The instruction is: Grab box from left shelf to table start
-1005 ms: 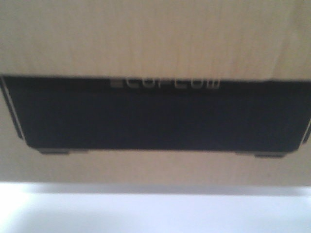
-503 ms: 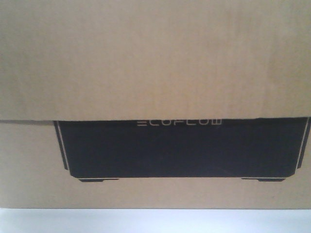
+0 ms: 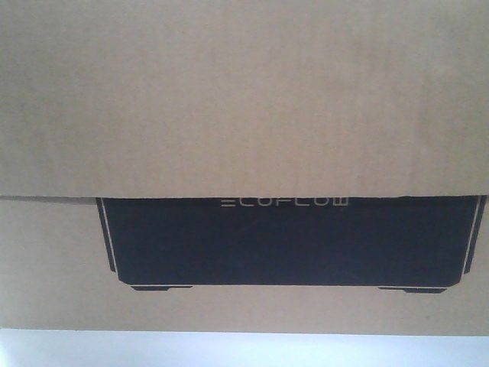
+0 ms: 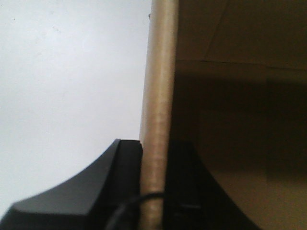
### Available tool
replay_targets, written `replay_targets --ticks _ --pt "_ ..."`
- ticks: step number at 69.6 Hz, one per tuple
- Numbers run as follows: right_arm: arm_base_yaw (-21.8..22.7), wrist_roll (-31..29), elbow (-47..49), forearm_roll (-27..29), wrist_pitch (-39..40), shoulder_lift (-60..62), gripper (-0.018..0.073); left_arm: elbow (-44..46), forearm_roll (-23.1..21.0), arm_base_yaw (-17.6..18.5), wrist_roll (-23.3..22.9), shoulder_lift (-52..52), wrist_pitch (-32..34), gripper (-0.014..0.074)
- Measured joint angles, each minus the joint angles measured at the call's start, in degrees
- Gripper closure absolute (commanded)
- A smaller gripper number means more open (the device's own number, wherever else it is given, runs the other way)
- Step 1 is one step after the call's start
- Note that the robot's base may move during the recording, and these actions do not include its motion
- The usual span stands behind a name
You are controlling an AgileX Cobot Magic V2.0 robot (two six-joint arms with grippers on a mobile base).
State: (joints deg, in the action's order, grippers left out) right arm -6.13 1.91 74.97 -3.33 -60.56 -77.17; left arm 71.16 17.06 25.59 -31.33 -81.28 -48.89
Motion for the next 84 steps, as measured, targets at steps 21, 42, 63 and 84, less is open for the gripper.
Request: replay_targets --ticks 21,42,63,84 --pt "-0.25 -0.49 0.35 4.42 -0.88 0.0 0.0003 0.35 -1.41 0.13 1.01 -0.66 2.44 0.0019" --pt "-0.61 -0.49 0.45 5.39 -0.74 0.0 0.0003 1.49 -3.32 0.4 1.01 -1.25 2.17 0.003" --pt "-0.89 -0.62 0.57 5.53 1.02 3.33 0.0008 9.61 -0.53 0.69 1.0 -1.83 -4.56 0.003" --pt "-1.15 -0.62 0.57 5.62 2.35 9.58 0.0097 17.28 0.47 0.73 6.24 -0.94 -10.65 0.0049"
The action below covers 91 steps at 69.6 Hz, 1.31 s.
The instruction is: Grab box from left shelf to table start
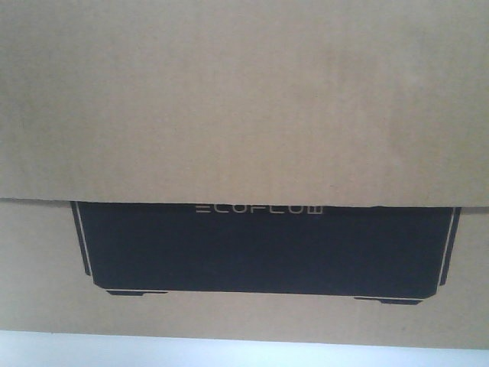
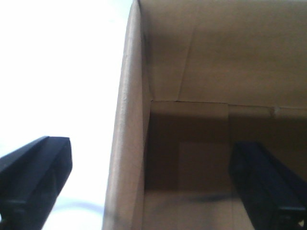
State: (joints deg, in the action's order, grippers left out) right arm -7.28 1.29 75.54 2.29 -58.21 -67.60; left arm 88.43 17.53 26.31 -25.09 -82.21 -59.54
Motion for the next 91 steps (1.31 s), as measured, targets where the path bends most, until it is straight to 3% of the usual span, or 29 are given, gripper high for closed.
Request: replay_targets --ticks 8,17,28,41,70,91 --pt "0.0 -0.04 0.0 0.0 0.0 4.17 0.0281 0.37 -1.4 0.0 2.22 2.59 -1.66 0.0161" --pt "0.0 -0.04 0.0 0.0 0.0 9.31 0.051 0.37 -1.96 0.0 4.23 7.68 -2.45 0.0396" --pt "0.0 -0.14 -1.09 0.0 0.78 15.23 0.0502 -2.13 -1.96 0.0 5.92 14.59 -2.67 0.0702" --pt "0.0 -0.14 -10.62 0.0 5.54 24.55 0.0502 -12.89 -3.14 0.0 9.34 23.7 2.21 0.0692" --pt "0.0 -0.14 -38.3 0.0 15.3 49.64 0.0502 -49.13 -5.02 0.0 9.97 54.11 28.3 0.0692" --pt "0.0 -0.14 -51.0 0.0 24.57 66.31 0.0502 -63.36 -5.02 0.0 10.09 66.96 36.27 0.0692"
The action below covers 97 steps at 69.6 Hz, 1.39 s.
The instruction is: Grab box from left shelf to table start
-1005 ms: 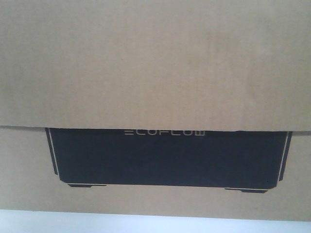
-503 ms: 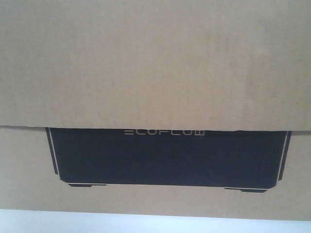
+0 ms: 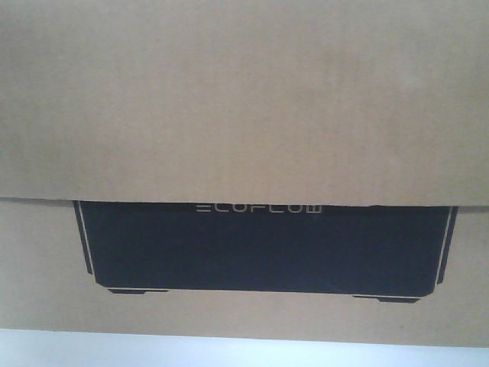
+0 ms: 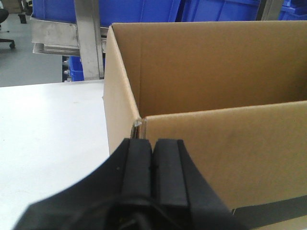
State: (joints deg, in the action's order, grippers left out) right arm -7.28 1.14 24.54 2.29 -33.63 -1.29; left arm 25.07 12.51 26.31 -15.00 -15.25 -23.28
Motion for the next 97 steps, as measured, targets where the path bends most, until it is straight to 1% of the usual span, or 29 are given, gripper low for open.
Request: replay_targets --ticks 12,43,46,51,55,59,72,78,82,85,89,97 --pt "0.0 0.0 -1.08 0.0 1.87 1.33 0.0502 -1.28 0.0 0.0 0.0 0.68 0.62 0.0692" --pt "0.0 -0.04 -1.08 -0.1 2.22 1.33 0.0502 -1.5 0.0 0.0 0.0 0.68 0.84 0.0693" --pt "0.0 -0.04 -1.08 -0.1 2.22 1.33 0.0502 -1.5 -0.99 0.0 0.0 0.68 0.84 0.0692" --pt "0.0 -0.04 -1.08 -0.1 2.22 1.33 0.0502 -1.76 -5.27 -0.21 0.0 1.0 0.87 0.0692" --pt "0.0 -0.04 -1.08 -0.1 2.22 1.33 0.0502 -2.84 -7.41 -1.54 0.0 2.36 0.96 0.0693" --pt "0.0 -0.04 -1.08 -0.1 2.22 1.33 0.0502 -5.06 -8.35 -3.32 0.0 4.78 1.08 0.0693" --pt "0.0 -0.04 -1.08 -0.1 2.22 1.33 0.0502 -15.8 -10.49 -11.08 0.0 13.47 1.56 0.0693" --pt "0.0 -0.04 -1.08 -0.1 2.34 1.33 0.0502 -21.19 -11.53 -15.38 0.0 15.61 4.39 0.0693" --pt "0.0 -0.04 -1.08 -0.1 2.34 1.33 0.0502 -23.85 -11.91 -17.32 0.14 15.75 7.89 0.0693" --pt "0.0 -0.04 -1.08 -0.1 2.34 1.33 0.0502 -25.69 -11.91 -18.74 1.09 15.84 10.43 0.0693" --pt "0.0 -0.04 -1.11 -0.1 2.34 1.33 0.0502 -26.51 -12.0 -20.1 2.87 15.84 13.19 0.0693" --pt "0.0 -0.04 -1.11 -0.1 2.34 1.33 0.0502 -26.64 -12.14 -21.72 4.65 15.84 15.26 0.0693"
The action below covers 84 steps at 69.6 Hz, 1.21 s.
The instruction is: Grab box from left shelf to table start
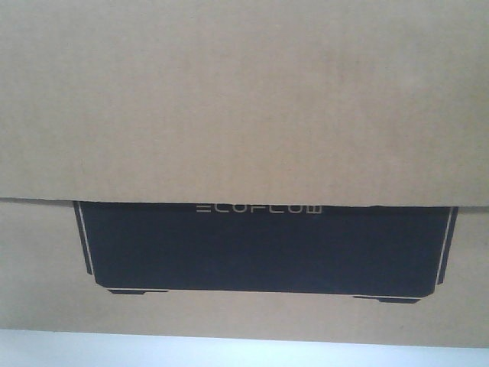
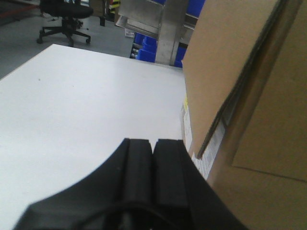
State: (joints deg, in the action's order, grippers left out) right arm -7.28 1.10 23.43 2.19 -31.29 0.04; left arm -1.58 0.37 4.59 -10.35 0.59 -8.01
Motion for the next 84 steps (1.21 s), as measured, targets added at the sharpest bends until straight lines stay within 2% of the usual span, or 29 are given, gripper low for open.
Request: replay_targets --ticks 73,84 --pt "0.0 -0.1 -0.38 0.0 0.63 0.0 0.0502 -0.09 0.0 -0.09 0.84 0.0 1.17 0.0693" --pt "3.68 -0.1 -5.37 -3.12 4.85 0.0 0.0502 -0.09 0.0 -0.09 0.84 0.0 1.17 0.0693"
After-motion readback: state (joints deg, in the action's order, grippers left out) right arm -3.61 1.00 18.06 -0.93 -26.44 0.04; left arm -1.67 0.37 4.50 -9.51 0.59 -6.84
